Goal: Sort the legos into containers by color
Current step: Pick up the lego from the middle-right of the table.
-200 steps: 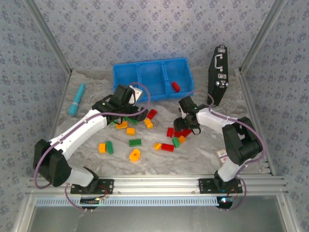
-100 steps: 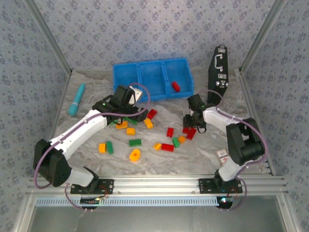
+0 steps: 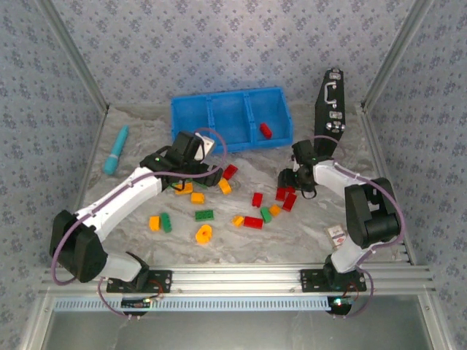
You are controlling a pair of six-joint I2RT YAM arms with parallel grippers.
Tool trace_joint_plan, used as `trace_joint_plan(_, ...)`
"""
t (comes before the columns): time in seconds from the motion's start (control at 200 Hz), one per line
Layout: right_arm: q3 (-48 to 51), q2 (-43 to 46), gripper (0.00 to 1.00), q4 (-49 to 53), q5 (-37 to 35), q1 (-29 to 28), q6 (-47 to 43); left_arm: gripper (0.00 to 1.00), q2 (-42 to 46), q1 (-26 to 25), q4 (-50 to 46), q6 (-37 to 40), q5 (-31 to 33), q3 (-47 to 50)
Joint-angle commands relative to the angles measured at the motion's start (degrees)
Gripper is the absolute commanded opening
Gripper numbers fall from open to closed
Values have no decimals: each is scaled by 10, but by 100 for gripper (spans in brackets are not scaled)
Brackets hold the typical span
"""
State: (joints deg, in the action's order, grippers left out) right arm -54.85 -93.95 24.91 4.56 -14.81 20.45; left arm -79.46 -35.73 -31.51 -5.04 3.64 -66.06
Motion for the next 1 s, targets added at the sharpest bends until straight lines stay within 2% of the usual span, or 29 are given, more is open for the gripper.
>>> trace_joint_plan(0.0,16,20,64,-9,23,10,20,100,20,-1,0,-5,-6,1)
trace_joint_plan(0.33,38,39,52,-6,14,29,20,100,19,-1,3,-5,-10,1)
trace_joint_plan(0.56,37,24,49,-13,10,32,17,100,22,-1,1,-6,-9,0)
trace_joint_plan(0.995,24,-2,33,7,-12,35,8,100,20,-1,1,-6,-7,-1)
